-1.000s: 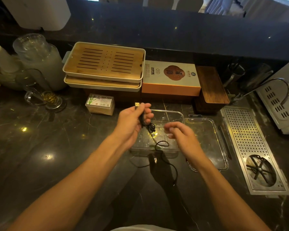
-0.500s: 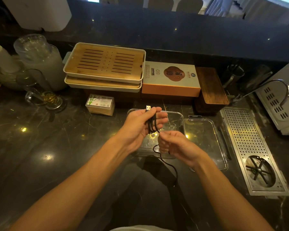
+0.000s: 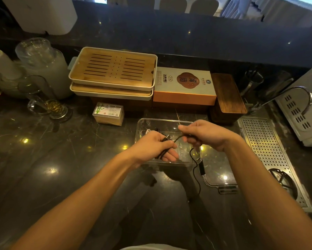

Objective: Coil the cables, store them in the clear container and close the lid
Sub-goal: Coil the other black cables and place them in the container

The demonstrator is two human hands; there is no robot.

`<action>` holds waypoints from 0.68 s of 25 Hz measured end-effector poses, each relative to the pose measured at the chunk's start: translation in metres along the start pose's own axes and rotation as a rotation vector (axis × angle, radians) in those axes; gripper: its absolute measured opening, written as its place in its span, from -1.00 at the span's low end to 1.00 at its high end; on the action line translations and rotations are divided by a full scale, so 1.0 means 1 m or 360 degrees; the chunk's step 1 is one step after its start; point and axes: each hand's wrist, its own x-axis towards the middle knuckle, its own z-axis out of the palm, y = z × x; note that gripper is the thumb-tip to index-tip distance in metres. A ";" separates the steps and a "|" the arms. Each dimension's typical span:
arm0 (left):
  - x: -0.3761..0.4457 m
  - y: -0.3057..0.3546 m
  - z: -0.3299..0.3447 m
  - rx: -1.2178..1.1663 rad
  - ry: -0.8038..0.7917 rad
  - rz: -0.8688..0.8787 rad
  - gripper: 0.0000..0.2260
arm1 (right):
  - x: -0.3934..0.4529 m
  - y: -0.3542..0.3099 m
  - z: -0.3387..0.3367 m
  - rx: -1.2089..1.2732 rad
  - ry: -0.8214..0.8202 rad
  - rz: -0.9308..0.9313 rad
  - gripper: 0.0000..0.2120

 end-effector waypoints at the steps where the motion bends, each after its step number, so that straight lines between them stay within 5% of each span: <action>1: 0.002 0.000 0.001 0.0023 0.0110 0.0014 -0.77 | -0.005 -0.005 0.005 0.0024 0.0058 -0.0026 -0.60; 7: 0.004 0.012 0.006 0.0036 0.0520 0.0316 -0.73 | -0.030 -0.005 0.067 0.0273 0.0473 -0.0306 -0.70; 9: 0.008 0.015 0.010 -0.0244 0.0608 0.0348 -0.75 | -0.032 0.006 0.088 0.0442 0.0437 -0.0382 -0.69; 13: 0.012 0.017 0.011 -0.0995 0.0416 0.0360 -0.76 | -0.031 0.034 0.114 0.0626 0.0259 -0.0340 -0.66; 17: 0.005 0.018 0.003 -0.1096 0.0218 0.0348 -0.74 | -0.028 0.058 0.101 0.0655 0.0200 -0.0074 -0.50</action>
